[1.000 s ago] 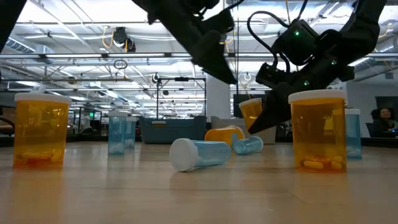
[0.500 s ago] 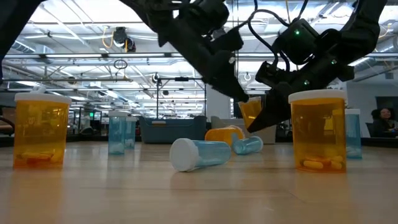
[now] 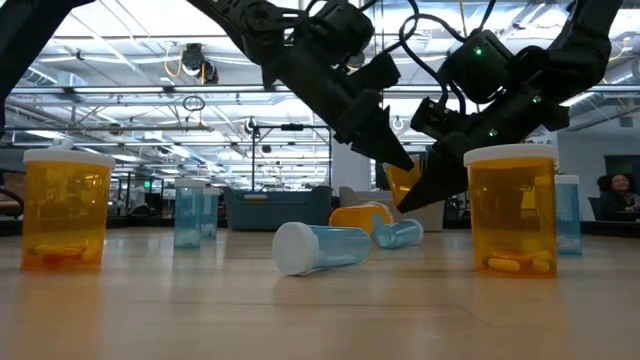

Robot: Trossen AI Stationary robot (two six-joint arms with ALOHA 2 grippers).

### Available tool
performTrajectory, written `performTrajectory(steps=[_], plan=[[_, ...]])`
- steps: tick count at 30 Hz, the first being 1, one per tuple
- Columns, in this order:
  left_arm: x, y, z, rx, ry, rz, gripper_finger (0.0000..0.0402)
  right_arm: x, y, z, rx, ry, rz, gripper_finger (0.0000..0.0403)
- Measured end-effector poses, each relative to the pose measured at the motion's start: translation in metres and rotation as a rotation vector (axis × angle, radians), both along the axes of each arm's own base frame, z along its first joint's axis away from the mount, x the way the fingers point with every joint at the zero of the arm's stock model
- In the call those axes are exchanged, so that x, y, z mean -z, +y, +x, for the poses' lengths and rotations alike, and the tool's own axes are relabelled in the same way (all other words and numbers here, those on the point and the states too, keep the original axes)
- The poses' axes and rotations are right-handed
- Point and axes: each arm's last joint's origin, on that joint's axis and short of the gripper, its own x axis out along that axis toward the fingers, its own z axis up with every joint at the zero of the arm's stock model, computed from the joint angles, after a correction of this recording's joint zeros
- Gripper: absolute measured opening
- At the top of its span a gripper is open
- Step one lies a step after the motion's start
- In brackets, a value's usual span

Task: Pick and place medicine bottles into bin by pill shape (circle, oval)
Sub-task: Put the orange pill bottle into the blue bin

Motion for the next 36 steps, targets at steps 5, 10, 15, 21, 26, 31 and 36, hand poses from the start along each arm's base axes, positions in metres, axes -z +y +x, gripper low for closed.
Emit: performTrajectory(steps=[5,10,15,21,26,31,36], plan=[[-0.0002,0.0005,0.0001,-0.004,-0.002,0.011,0.0347,0.0,0.0,0.0,-0.01,0.003,-0.014,0.0186],[-0.0002,0.0005,0.0002,-0.005,-0.002,0.012,0.0298,0.0,0.0,0.0,-0.01,0.003,-0.015,0.0187],[0.0027,0.0006,0.0012,-0.005,0.0,0.013,0.0273,0.0,0.0,0.0,-0.012,0.004,-0.017,0.0187],[0.0044,0.0006,0.0028,-0.001,-0.013,0.017,0.0271,0.0001,-0.0001,-0.0001,-0.011,0.004,-0.018,0.0187],[0.0043,0.0006,0.003,-0.002,-0.015,0.013,0.0271,0.0,-0.0001,-0.0001,-0.014,0.004,-0.021,0.0187],[0.0048,0.0008,0.0025,0.002,-0.008,0.017,0.0256,0.0,-0.0001,-0.0001,-0.013,0.004,-0.021,0.0187],[0.0046,0.0009,0.0026,0.008,-0.01,0.024,0.0224,0.0002,-0.0001,-0.0003,-0.016,0.006,-0.023,0.0187]])
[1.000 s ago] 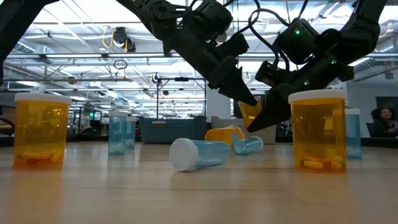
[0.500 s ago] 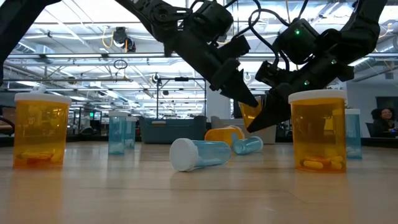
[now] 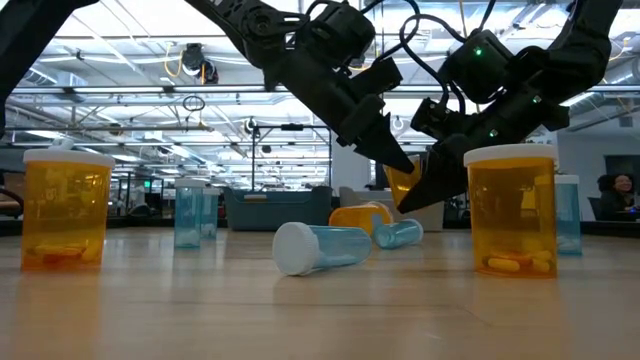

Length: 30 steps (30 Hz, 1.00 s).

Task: Pick and place medicine bottles into bin by pill shape (circle, oval)
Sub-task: Put the orange pill bottle into the blue bin

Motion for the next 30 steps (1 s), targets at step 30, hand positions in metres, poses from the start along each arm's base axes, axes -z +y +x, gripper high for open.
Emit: performTrajectory(steps=[30], plan=[[-0.04,0.015,-0.03,-0.086,0.103,0.086,0.0217,-0.024,0.002,-0.023,0.001,0.076,0.006,0.0347]])
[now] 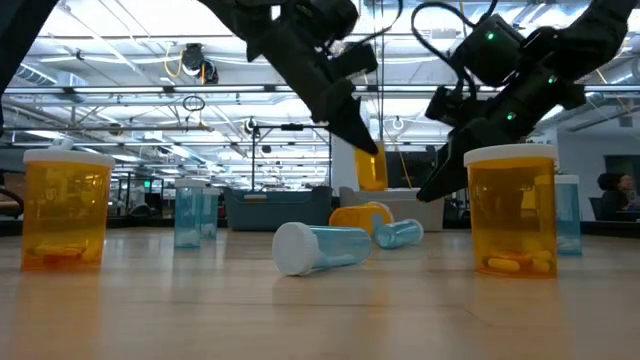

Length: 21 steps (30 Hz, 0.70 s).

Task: Pick and place medicine bottles into bin by pill shape (circle, oval)
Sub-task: Put the orange pill bottle into the blue bin

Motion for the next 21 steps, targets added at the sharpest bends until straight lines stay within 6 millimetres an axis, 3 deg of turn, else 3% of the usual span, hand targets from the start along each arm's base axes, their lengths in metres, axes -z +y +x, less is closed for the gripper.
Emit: performTrajectory(steps=[7,13,21], plan=[[-0.042,0.028,-0.032,-0.086,0.006,0.073,0.0227,-0.024,0.002,-0.019,0.0,-0.028,0.002,0.0335],[-0.072,0.073,-0.062,-0.213,-0.048,0.106,0.022,-0.037,0.003,-0.032,0.002,-0.052,0.004,0.0321],[-0.067,0.145,-0.099,-0.443,-0.034,0.045,0.0226,-0.043,0.004,-0.037,-0.002,-0.074,-0.002,0.0318]])
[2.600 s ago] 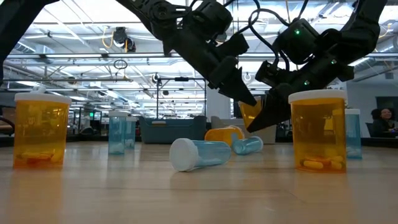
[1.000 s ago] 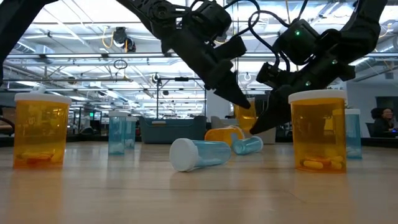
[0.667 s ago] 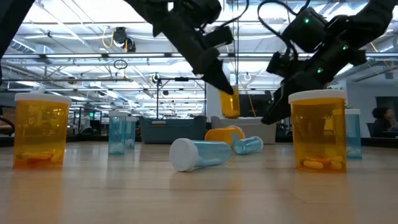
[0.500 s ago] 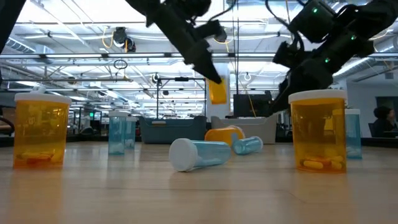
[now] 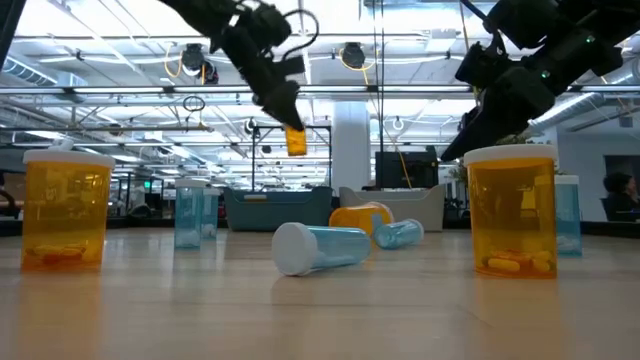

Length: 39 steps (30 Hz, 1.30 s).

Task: Pick and place medicine bottles into bin by pill shape (circle, oval)
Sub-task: Put the orange pill bottle into the blue bin

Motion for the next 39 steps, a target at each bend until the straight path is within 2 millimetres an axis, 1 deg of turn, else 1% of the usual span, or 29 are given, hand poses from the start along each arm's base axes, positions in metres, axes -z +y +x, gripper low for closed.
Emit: performTrajectory(steps=[3,7,12,17,23,27,33,39], plan=[[0.013,0.018,-0.007,-0.061,0.017,-0.053,0.0226,0.0,0.0,0.0,-0.006,0.002,-0.007,0.0318],[0.031,0.032,-0.005,-0.102,0.036,-0.084,0.0227,0.0,0.0,0.0,-0.012,0.004,-0.016,0.0318],[0.055,0.036,0.005,-0.147,0.076,-0.113,0.0227,0.0,0.0,0.001,-0.014,-0.002,-0.021,0.0318],[0.074,0.038,0.012,-0.239,0.107,-0.119,0.0227,-0.001,0.0,0.001,-0.014,-0.006,-0.021,0.0318],[0.082,0.04,0.016,-0.334,0.079,-0.13,0.0227,-0.001,0.0,0.001,-0.014,-0.006,-0.022,0.0318],[0.088,0.04,0.02,-0.349,0.057,-0.142,0.0227,0.001,0.0,0.001,-0.015,-0.009,-0.025,0.0318],[0.097,0.038,0.024,-0.352,0.075,-0.156,0.0227,0.008,0.0,-0.003,-0.014,0.017,-0.022,0.0318],[0.107,0.04,0.029,-0.357,0.074,-0.152,0.0228,0.008,0.0,-0.002,-0.014,0.002,-0.024,0.0318]])
